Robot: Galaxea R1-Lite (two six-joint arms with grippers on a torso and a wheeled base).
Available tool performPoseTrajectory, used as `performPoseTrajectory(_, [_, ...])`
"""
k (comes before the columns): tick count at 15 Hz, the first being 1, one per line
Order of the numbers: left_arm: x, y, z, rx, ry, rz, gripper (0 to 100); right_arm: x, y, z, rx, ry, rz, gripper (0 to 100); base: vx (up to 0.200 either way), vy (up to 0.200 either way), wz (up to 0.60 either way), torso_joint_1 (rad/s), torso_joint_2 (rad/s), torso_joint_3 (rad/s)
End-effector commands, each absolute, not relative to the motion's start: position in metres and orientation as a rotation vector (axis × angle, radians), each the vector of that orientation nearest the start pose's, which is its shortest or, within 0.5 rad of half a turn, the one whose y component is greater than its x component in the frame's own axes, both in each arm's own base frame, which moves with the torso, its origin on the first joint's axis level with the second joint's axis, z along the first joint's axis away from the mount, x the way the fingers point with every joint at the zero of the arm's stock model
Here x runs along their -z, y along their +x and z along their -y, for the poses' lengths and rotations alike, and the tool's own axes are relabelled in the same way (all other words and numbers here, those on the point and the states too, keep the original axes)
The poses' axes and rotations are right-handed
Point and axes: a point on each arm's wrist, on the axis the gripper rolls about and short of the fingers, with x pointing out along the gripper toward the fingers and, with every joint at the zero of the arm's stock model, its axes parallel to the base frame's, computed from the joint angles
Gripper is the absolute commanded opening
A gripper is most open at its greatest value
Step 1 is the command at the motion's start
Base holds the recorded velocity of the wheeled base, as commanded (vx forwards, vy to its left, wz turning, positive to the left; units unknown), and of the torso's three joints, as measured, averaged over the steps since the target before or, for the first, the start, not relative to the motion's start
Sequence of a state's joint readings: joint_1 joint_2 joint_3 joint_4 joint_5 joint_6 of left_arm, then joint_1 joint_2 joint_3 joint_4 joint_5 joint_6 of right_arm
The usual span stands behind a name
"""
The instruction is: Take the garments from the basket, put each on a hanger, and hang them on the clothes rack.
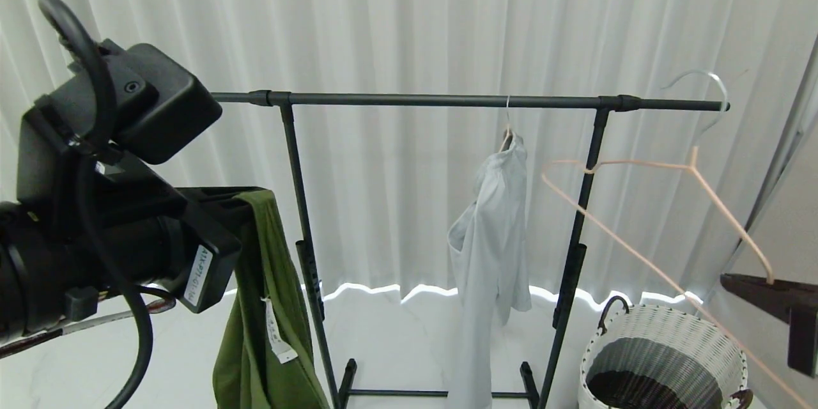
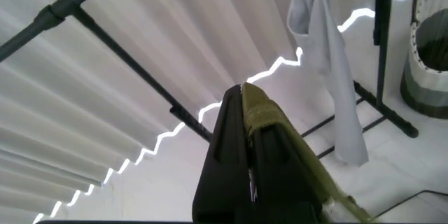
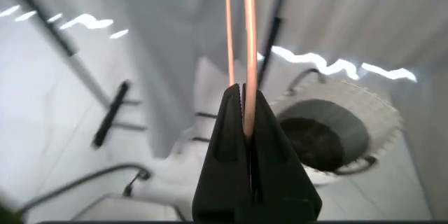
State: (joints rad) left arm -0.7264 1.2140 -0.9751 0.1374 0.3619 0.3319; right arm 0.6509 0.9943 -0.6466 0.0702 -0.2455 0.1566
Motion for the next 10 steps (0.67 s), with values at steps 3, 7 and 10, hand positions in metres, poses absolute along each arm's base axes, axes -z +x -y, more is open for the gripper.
performPoseTrajectory(3, [-0.269,0.14,0.113,0.407,0.539,-0.288,0,-0.205,0.061,-0.085,-0.713,-0.116,-0.428,0,0.0,0.0,0.0,0.0,0.0,0.0])
performPoseTrajectory(7, [-0.26,0.16,0.118,0.203,0.593,-0.354,0,-0.203,0.045,-0.096,-0.93,-0.149,-0.438,0,0.0,0.0,0.0,0.0,0.0,0.0])
performPoseTrajectory(10, [-0.254,0.175,0.122,0.156,0.572,-0.395,0,-0.199,0.038,-0.099,-1.019,-0.158,-0.444,0,0.0,0.0,0.0,0.0,0.0,0.0])
